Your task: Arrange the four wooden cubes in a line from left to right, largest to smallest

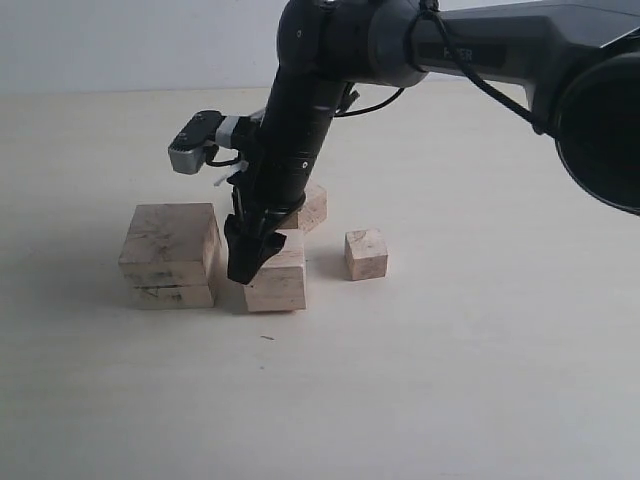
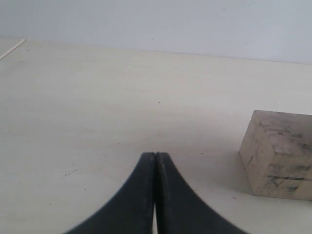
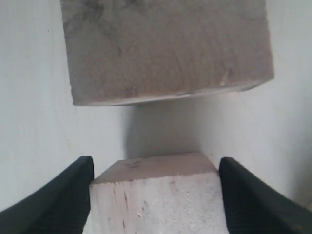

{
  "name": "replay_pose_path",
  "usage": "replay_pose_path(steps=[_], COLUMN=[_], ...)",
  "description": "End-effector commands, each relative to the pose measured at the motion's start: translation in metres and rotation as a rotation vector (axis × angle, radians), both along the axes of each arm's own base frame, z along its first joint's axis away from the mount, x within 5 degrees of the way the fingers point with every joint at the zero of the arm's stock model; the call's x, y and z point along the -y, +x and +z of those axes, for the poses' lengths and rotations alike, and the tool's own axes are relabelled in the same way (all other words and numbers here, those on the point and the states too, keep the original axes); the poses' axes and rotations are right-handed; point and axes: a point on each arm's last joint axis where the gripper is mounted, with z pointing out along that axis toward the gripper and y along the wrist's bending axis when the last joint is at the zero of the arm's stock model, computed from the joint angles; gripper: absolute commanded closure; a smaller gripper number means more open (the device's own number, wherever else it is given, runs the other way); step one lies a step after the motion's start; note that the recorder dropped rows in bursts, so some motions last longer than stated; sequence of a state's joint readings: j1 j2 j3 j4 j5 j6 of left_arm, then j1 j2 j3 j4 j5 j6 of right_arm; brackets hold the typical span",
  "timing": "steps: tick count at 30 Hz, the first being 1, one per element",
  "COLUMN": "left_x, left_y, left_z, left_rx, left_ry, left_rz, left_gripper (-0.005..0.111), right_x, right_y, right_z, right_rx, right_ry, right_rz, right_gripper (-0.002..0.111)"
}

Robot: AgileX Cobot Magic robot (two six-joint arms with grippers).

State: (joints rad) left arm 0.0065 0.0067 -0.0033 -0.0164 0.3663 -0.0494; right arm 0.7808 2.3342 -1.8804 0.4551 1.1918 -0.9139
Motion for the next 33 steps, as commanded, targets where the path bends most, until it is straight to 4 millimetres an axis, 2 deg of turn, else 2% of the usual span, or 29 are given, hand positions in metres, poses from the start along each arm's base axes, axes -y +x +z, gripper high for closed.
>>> replay_pose_path(steps=[1, 3, 9, 15, 18, 20, 23, 33], left_x=[0.000, 0.000, 0.000, 0.000, 0.000, 0.000, 0.000, 0.000], left_y=[0.000, 0.000, 0.000, 0.000, 0.000, 0.000, 0.000, 0.000], left_z=[0.000, 0.000, 0.000, 0.000, 0.000, 0.000, 0.000, 0.000], left_rx=[0.015, 0.015, 0.015, 0.015, 0.015, 0.015, 0.015, 0.015], left_ry=[-0.005, -0.005, -0.005, -0.005, -0.005, -0.005, -0.005, -0.005], left_rz=[-0.005, -0.005, -0.005, -0.005, -0.005, -0.005, -0.005, -0.005], left_gripper=[0.107, 0.107, 0.107, 0.107, 0.107, 0.107, 0.107, 0.107], right_x=[-0.001, -0.001, 0.000, 0.008, 0.015, 0.021, 0.027, 0.041], right_y=[0.001, 0.003, 0.004, 0.002, -0.001, -0.002, 0.002, -0.010], right_z=[0.001, 0.005, 0.020, 0.058, 0.079, 0.085, 0.081, 0.045], right_rx=[0.008, 0.028, 0.071, 0.141, 0.150, 0.150, 0.194, 0.093], right_ry=[0.016, 0.030, 0.047, 0.047, 0.019, -0.029, -0.095, -0.225], right_rz=[-0.006, -0.017, -0.017, -0.069, -0.148, -0.172, -0.197, -0.269], right_gripper=[0.040, 0.036, 0.036, 0.036, 0.040, 0.049, 0.059, 0.059])
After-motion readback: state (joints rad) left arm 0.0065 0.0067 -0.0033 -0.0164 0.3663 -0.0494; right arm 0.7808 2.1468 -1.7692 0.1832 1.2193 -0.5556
